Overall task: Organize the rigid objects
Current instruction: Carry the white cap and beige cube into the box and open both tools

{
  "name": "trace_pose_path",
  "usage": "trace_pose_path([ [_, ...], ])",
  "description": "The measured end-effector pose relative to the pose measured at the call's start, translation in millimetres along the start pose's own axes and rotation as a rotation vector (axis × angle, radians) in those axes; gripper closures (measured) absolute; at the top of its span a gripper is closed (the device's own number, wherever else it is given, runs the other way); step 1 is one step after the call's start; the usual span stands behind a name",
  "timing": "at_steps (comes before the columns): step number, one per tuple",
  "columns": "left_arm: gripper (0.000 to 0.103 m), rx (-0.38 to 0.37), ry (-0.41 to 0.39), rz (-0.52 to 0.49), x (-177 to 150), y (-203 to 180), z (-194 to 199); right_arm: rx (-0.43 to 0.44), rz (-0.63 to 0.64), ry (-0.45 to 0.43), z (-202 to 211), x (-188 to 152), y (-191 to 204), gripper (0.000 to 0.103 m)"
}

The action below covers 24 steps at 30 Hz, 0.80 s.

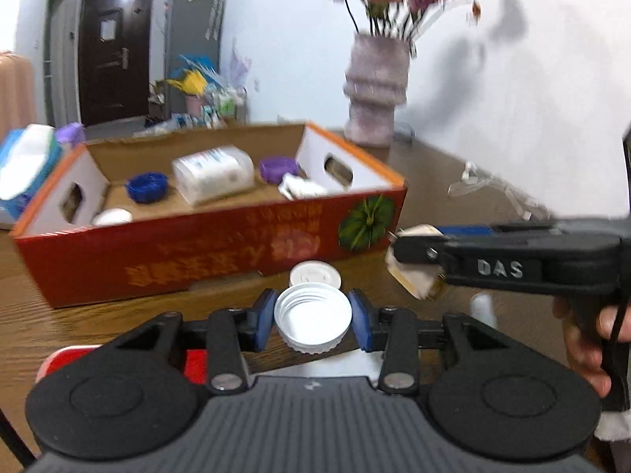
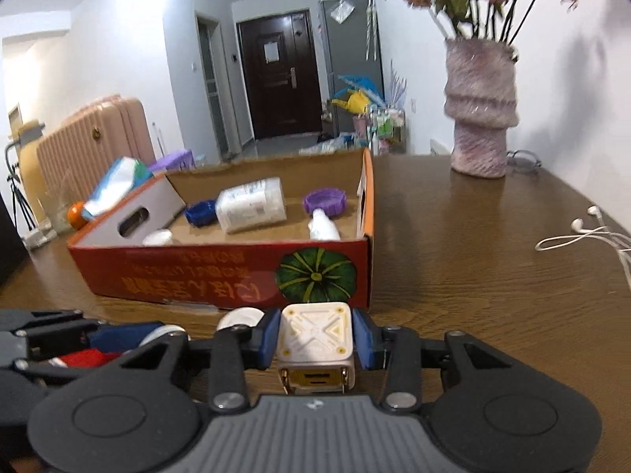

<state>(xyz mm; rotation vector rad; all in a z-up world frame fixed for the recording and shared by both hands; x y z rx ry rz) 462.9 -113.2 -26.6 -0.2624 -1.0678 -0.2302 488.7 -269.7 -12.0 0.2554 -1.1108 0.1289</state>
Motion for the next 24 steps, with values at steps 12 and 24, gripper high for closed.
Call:
trace_pose_path([
  [12, 0.062, 0.176, -0.188, 0.096, 1.1, 31.2, 160.5, 0.017, 0.047, -0.175, 142.8, -5.4, 62.6, 0.065],
  [24, 0.062, 0.198, -0.316, 0.059, -40.2, 8.9, 279.9, 0.016, 0.075, -0.224, 241.3, -53.8, 110.1, 0.064],
])
Point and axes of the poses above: each gripper's, at about its wrist camera, not at the fingertips, and z roughly against the way its jaws point, y to its left, x to its top, the point moved 6 cm from there along -z, roughly the way its jaws point, and after that the axes turned 6 degrees about -y, right-handed, at the moved point
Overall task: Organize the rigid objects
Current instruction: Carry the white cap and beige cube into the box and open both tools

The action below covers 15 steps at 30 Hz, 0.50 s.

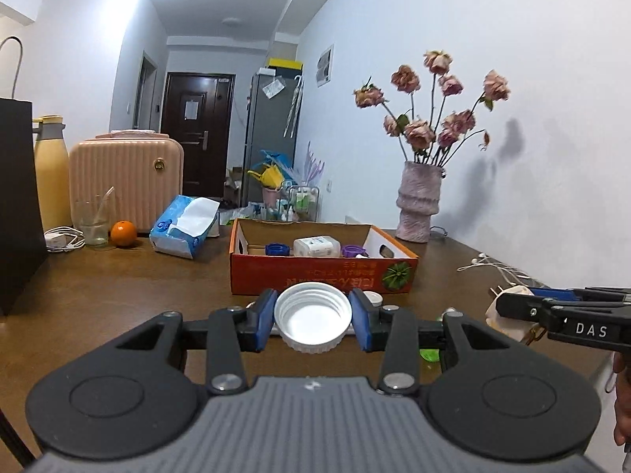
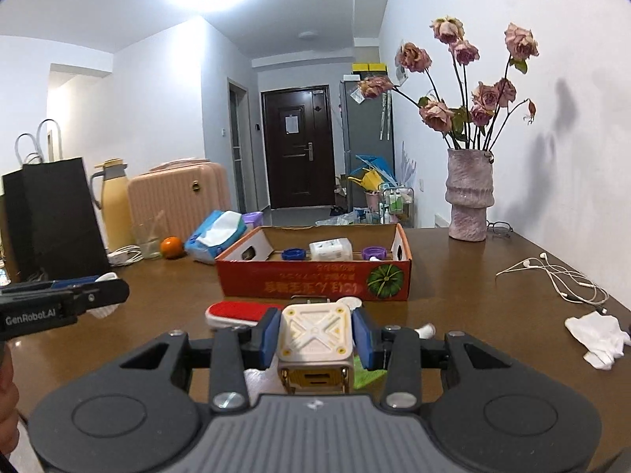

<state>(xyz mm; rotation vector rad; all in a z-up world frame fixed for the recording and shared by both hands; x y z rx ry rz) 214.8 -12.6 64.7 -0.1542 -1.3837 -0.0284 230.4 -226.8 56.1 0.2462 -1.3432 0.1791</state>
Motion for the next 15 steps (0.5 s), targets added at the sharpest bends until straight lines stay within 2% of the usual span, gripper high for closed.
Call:
trace_pose_path([
  [9, 0.062, -0.028, -0.064, 0.009, -2.4, -7.3, 51.5, 0.007, 0.043, -0.065, 50.2, 3.8, 20.4, 0.064],
  [15, 0.062, -0.055, -0.066, -0.002, -3.7, -12.7, 52.1, 0.005, 0.048, -0.081, 54.0, 7.0, 20.9, 0.064],
])
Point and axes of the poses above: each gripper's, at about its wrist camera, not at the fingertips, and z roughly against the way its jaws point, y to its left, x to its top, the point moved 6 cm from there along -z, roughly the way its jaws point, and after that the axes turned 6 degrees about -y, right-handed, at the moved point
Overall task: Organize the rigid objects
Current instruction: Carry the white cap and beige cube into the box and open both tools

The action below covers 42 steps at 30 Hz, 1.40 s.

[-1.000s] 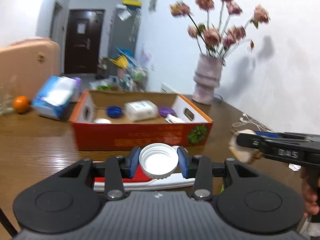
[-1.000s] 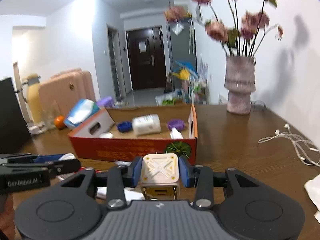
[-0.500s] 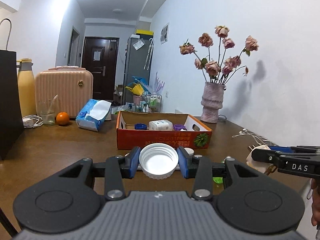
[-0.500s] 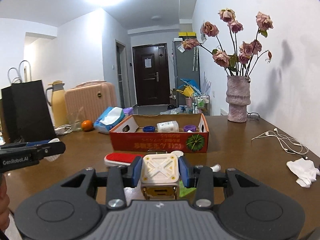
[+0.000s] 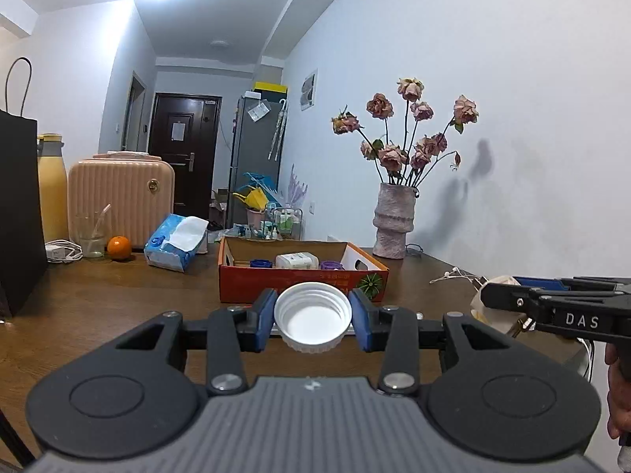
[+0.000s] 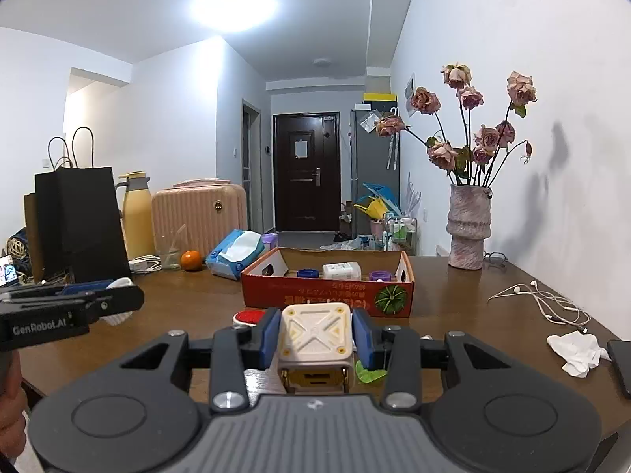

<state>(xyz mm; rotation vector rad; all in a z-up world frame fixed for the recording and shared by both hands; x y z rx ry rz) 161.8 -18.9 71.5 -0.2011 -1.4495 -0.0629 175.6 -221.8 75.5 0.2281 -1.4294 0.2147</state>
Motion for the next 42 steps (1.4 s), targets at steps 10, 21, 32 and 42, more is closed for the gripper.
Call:
trace_pose_path([
  [10, 0.062, -0.010, 0.057, 0.024, -16.6, 12.6, -41.8, 0.023, -0.008, 0.089, -45.4, -24.9, -0.2, 0.064],
  [21, 0.062, -0.002, 0.105, -0.013, 10.7, 44.1, -161.4, 0.028, -0.008, 0.105, -166.6, 7.1, -29.5, 0.064],
  [32, 0.062, -0.030, 0.260, 0.003, 37.3, 100.7, -346.3, 0.089, 0.018, 0.245, -347.6, 33.0, -64.9, 0.064],
  [42, 0.062, -0.010, 0.511, -0.025, -10.7, 127.2, -493.8, 0.052, 0.010, 0.484, -478.2, -4.8, -89.3, 0.064],
])
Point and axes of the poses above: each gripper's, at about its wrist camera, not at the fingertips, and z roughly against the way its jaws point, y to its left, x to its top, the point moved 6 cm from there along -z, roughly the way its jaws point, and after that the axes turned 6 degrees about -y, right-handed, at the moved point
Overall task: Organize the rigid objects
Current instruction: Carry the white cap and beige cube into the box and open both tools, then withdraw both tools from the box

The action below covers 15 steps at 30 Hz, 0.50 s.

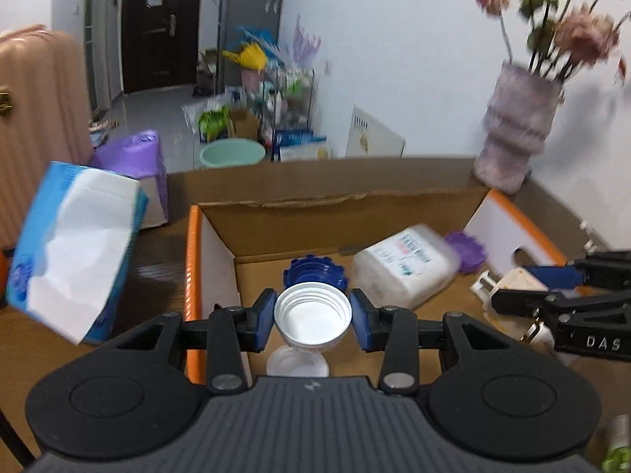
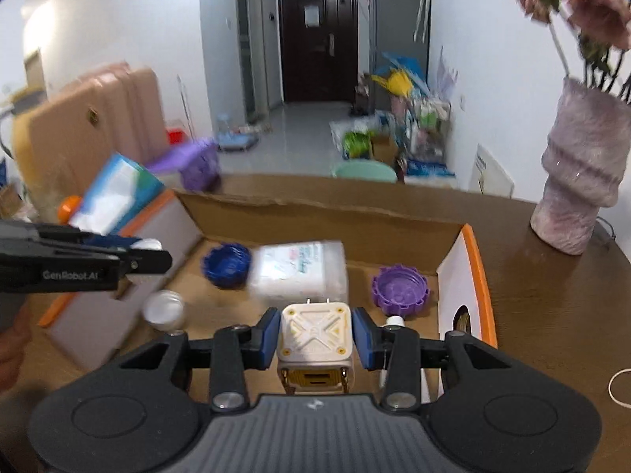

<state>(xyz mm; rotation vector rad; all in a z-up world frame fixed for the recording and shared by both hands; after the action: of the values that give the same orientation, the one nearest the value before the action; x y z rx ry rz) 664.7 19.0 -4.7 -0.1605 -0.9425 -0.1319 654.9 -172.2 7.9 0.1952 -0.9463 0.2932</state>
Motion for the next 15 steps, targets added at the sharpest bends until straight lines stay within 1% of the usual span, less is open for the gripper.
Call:
trace_pose_path([
  [3, 0.061, 0.023, 0.028, -0.008, -5.1, 5.1, -15.4, -0.005, 0.005, 0.049, -18.2, -4.8, -4.2, 0.064],
  [4, 0.053, 0.028, 0.032, 0.005, -6.6, 7.7, -18.7, -0.005, 0.009, 0.051, -20.5, -5.2, -4.5, 0.065],
  [5, 0.044, 0.021, 0.016, 0.003, -6.0, 7.3, -18.5, -0.005, 0.007, 0.036, -19.2, -3.4, -4.6, 0.065],
  [7, 0.033, 0.018, 0.003, 0.006, -5.0, 7.3, -16.3, -0.004, -0.006, 0.006, -14.6, 2.5, -6.7, 0.063],
  [10, 0.031, 0.017, -0.008, 0.010, -3.1, 8.6, -10.8, 0.015, -0.029, -0.028, -7.3, 14.2, -7.6, 0.061],
  [12, 0.031, 0.013, -0.007, 0.018, -0.9, 10.0, -6.9, 0.020, -0.023, -0.043, -1.1, 20.0, -4.5, 0.061],
  [15, 0.031, 0.028, -0.015, 0.023, 3.1, 12.3, 1.9, 0.018, -0.004, -0.049, 9.3, 26.3, 0.2, 0.060],
])
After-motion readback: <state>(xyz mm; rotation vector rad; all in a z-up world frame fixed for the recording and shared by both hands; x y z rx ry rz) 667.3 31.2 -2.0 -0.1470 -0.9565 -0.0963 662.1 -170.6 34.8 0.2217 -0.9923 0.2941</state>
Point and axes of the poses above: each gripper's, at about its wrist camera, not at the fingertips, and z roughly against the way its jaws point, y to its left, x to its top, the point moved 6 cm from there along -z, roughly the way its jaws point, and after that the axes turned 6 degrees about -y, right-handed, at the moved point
